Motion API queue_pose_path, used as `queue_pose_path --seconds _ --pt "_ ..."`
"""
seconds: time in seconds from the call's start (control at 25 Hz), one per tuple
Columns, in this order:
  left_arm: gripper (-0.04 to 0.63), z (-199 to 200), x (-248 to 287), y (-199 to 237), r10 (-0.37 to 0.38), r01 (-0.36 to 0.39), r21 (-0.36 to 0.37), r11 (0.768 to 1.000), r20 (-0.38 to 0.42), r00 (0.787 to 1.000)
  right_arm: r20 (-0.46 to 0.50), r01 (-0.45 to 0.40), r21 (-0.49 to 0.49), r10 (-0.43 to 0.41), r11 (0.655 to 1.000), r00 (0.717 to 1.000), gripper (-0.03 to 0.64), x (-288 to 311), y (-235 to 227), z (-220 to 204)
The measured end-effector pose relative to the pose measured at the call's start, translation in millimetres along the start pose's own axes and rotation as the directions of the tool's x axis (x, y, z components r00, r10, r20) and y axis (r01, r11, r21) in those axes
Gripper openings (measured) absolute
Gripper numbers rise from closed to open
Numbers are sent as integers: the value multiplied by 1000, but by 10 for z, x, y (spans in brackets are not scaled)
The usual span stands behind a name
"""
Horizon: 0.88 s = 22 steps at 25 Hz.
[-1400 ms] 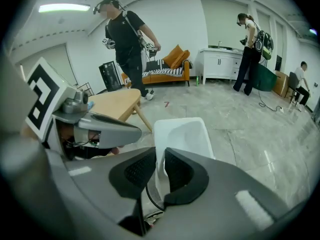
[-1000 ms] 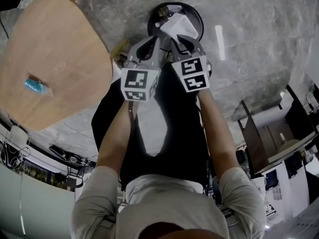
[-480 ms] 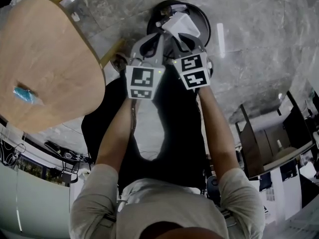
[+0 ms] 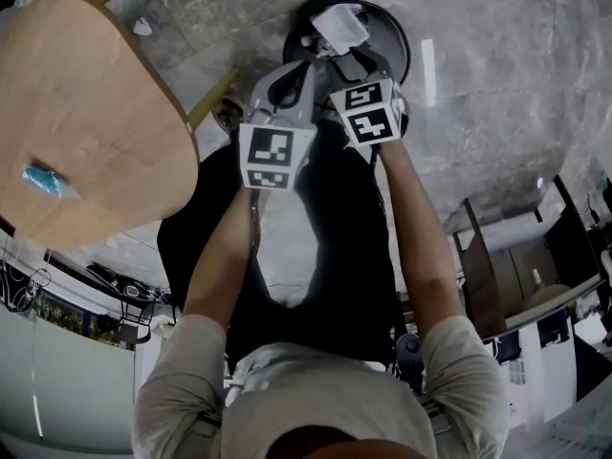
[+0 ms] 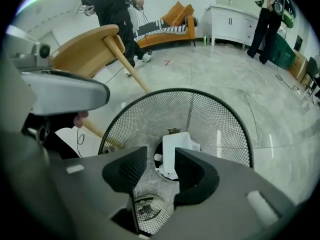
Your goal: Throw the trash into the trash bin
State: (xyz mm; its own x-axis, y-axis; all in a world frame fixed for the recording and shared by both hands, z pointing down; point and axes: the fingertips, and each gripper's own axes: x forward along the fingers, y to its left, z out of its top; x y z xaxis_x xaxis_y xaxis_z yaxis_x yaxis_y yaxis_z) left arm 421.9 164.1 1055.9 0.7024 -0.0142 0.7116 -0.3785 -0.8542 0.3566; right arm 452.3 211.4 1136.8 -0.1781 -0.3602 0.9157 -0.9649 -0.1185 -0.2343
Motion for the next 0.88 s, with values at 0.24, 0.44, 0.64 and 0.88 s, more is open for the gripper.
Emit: queue_pose_path --seconds 0.24,0.44,0.64,0.88 --pt "18 424 -504 -202 3 -4 8 1000 23 1000 131 42 19 -45 999 990 8 -796 24 432" --pt "18 975 -995 -398 8 -8 7 1000 71 997 223 57 -35 -48 998 974 8 -1620 257 939" --pt "18 1523 -1470 -558 22 -23 5 1000 119 993 346 70 -32 -55 997 936 8 -2475 544 1477" --pt "18 2338 -2358 -697 49 -53 14 998 220 974 496 100 -55 -60 993 866 8 -3562 1033 2142"
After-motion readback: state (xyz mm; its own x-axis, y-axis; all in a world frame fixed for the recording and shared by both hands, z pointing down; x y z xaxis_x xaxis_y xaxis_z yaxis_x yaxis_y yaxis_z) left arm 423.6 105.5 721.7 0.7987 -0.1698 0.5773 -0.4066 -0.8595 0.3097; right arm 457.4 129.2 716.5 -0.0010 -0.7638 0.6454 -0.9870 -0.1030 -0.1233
